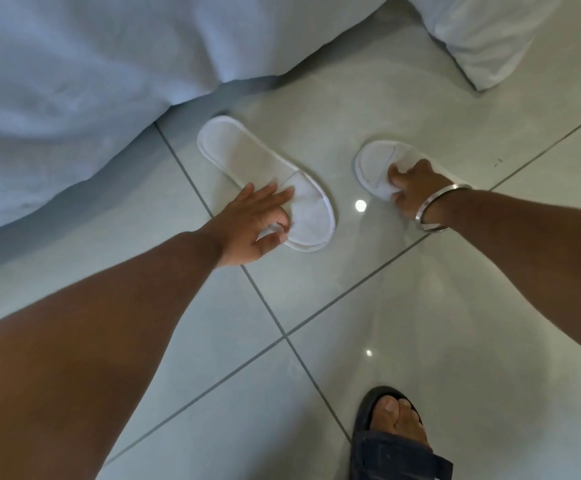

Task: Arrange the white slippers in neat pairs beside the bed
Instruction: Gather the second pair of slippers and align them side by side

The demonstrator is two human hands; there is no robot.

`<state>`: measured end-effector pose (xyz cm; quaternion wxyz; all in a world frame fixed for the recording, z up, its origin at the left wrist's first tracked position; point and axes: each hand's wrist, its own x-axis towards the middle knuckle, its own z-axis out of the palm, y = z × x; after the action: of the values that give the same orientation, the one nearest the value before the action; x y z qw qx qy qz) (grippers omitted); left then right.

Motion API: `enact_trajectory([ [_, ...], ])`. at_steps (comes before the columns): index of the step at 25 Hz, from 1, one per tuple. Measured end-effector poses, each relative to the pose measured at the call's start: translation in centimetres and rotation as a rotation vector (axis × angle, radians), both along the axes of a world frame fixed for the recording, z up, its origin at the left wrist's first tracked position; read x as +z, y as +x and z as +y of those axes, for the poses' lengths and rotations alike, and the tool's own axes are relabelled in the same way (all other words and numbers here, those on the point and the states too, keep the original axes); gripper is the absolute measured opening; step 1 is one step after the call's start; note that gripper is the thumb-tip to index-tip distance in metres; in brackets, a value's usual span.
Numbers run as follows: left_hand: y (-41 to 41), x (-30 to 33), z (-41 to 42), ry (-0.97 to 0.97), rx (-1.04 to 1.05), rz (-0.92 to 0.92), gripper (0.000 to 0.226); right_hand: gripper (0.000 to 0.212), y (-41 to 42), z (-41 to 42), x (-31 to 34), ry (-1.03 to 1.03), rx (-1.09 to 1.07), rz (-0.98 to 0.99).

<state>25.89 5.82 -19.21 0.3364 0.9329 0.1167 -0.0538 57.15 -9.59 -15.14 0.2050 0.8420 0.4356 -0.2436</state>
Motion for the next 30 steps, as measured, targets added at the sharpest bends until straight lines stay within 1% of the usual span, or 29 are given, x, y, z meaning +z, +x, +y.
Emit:
enact_trajectory([
  [3, 0.3, -0.2, -0.7, 0.06, -0.004, 0.129, 0.025, 0.061, -0.8, -0.5, 0.1, 0.077, -0.012, 0.095],
  [4, 0.7, 0.3, -0.9, 0.064, -0.008, 0.117, 0.034, 0.06, -0.7, -1.3, 0.2, 0.131, -0.019, 0.12],
  [6, 5.4, 2.5, -3.4, 0.144, -0.033, 0.059, 0.055, 0.062, 2.7, -6.8, 2.3, 0.261, -0.069, 0.055],
  [7, 5.4, 2.9, -3.1, 0.176, 0.043, 0.064, 0.062, 0.064, 2.4, -7.9, 1.7, 0.27, -0.057, 0.017],
  [8, 5.3, 3.2, -2.5, 0.228, 0.132, 0.106, 0.066, 0.067, 2.0, -8.8, 1.2, 0.257, -0.069, 0.0],
  [9, 5.0, 3.0, -1.8, 0.272, 0.201, 0.178, 0.068, 0.068, 1.3, -9.2, 1.0, 0.245, -0.083, 0.0],
  [11, 4.5, 2.8, -0.6, 0.317, 0.238, 0.288, 0.069, 0.067, 0.1, -9.5, 0.7, 0.252, -0.06, 0.001],
  [13, 5.7, 2.7, 0.2, 0.318, 0.249, 0.283, 0.068, 0.065, -1.4, -10.7, 0.9, 0.245, 0.006, -0.077],
  [15, 9.0, 2.7, 0.3, 0.33, 0.271, 0.291, 0.066, 0.064, -3.0, -12.4, 1.2, 0.236, 0.023, -0.14],
  [18, 14.5, 2.4, -0.3, 0.337, 0.286, 0.341, 0.064, 0.069, -6.0, -15.1, 1.9, 0.22, 0.042, -0.124],
  [21, 15.6, 2.9, 0.3, 0.342, 0.226, 0.384, 0.066, 0.078, -10.5, -14.4, 2.4, 0.241, 0.159, -0.07],
  [23, 14.2, 3.8, -0.6, 0.36, 0.183, 0.343, 0.066, 0.074, -12.6, -12.6, 2.7, 0.329, 0.253, 0.06],
  [24, 12.9, 4.5, -1.2, 0.366, 0.185, 0.3, 0.065, 0.067, -12.9, -11.5, 3.1, 0.399, 0.308, 0.121],
  [25, 11.4, 5.2, -2.0, 0.358, 0.201, 0.251, 0.063, 0.059, -12.5, -10.5, 3.4, 0.475, 0.352, 0.138],
  [27, 8.5, 6.5, -4.4, 0.306, 0.204, 0.125, 0.056, 0.047, -9.4, -8.6, 3.7, 0.563, 0.322, 0.083],
  [28, 7.2, 6.8, -6.0, 0.288, 0.159, 0.065, 0.053, 0.047, -7.2, -7.5, 3.9, 0.565, 0.272, 0.041],
  [29, 6.2, 6.8, -7.7, 0.288, 0.07, 0.036, 0.051, 0.05, -5.0, -6.4, 3.9, 0.545, 0.229, 0.018],
  [30, 5.4, 6.5, -9.2, 0.3, -0.038, 0.065, 0.052, 0.052, -3.1, -5.2, 3.6, 0.5, 0.218, 0.021],
])
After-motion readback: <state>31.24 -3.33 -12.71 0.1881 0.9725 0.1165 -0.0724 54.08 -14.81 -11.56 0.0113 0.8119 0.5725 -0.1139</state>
